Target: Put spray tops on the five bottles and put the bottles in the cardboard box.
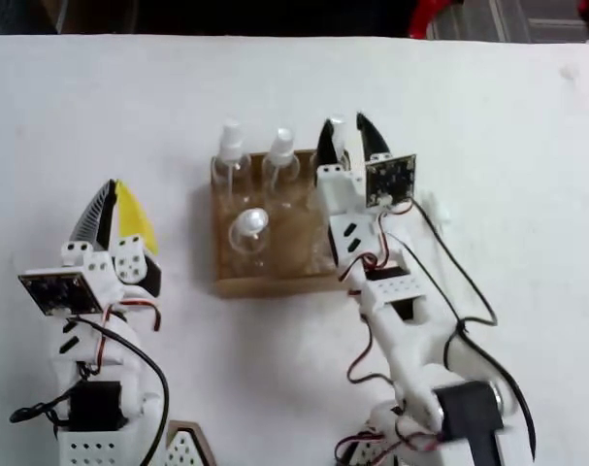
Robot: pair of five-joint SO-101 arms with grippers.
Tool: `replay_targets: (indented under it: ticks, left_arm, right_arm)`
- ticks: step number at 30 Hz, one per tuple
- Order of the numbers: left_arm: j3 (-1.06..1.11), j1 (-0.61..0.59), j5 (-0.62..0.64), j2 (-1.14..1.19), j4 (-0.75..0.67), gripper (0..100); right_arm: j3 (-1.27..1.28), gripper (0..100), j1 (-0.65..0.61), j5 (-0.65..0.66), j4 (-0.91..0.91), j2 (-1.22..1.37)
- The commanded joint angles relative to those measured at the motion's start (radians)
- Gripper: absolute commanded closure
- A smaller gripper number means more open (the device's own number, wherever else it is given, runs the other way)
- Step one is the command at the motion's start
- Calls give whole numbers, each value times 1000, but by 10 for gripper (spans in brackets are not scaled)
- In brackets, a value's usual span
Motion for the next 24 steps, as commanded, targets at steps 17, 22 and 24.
replay_targets:
  ticks: [17, 22, 24]
  left_arm:
    - [-5, 12, -12, 1, -26, 972]
    - [-5, 12, -12, 1, -26, 972]
    - [-5, 12, -12, 1, -26, 972]
  right_arm:
    - [-235, 981, 288, -6, 980, -754]
    - [-325, 981, 357, -63, 1171, -720]
    - [-350, 981, 371, -109, 1207, -659]
